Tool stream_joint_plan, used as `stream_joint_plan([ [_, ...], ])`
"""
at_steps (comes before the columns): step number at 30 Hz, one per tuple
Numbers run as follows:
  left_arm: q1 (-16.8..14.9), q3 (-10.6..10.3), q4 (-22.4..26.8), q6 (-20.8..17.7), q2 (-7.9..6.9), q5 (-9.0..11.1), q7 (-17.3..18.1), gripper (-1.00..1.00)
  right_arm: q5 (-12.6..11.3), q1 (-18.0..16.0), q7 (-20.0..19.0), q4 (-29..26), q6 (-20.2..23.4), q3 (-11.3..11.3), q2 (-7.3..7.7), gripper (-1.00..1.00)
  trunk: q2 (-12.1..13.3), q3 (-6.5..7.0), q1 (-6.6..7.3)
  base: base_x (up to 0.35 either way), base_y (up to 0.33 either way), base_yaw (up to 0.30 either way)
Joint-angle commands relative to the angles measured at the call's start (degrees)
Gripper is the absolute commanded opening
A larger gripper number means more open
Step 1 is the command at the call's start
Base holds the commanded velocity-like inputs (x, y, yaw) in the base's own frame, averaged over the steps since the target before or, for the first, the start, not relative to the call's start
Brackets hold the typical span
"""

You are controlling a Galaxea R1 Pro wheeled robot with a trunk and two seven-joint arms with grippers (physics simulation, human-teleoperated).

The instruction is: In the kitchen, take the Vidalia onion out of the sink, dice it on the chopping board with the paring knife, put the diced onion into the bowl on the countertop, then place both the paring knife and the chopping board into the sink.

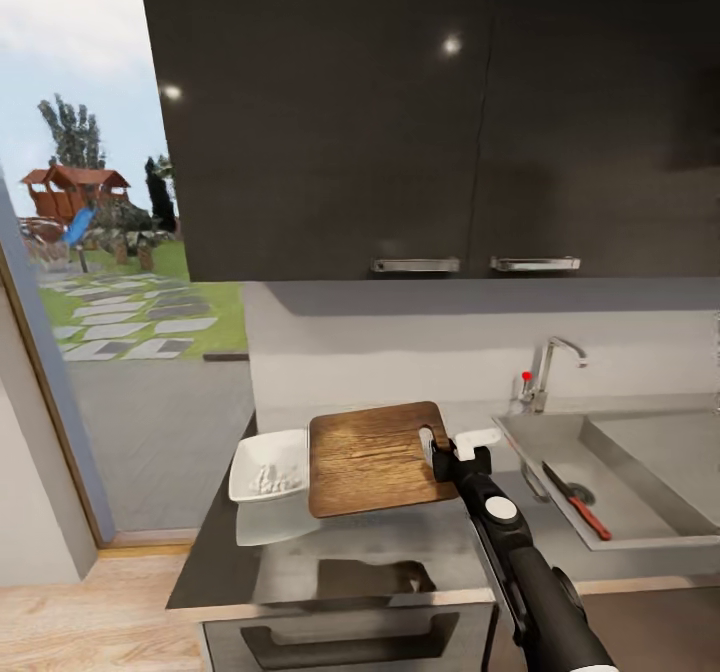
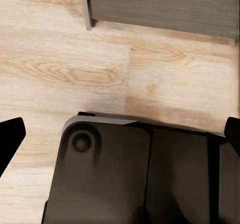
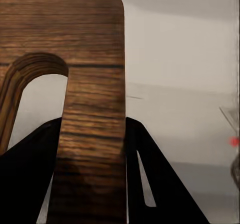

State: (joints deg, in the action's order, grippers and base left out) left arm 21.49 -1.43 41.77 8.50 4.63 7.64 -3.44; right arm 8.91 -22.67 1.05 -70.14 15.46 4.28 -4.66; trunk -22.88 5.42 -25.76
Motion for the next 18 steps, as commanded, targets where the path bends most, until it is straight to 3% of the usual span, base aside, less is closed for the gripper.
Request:
stream_joint_plan([
  [1,0.0,-0.2,0.1,0.1,0.0,0.5,-0.2,1.0,0.6,0.0,0.1,-0.1,0.4,0.1,-0.01,-1.0,0.0,0.0,-0.02,0.0,-0.304,0.0],
  [18,0.0,-0.2,0.1,0.1,0.0,0.5,-0.2,1.0,0.6,0.0,0.1,-0.1,0.4,0.1,0.0,-1.0,0.0,0.0,-0.02,0.0,-0.304,0.0],
])
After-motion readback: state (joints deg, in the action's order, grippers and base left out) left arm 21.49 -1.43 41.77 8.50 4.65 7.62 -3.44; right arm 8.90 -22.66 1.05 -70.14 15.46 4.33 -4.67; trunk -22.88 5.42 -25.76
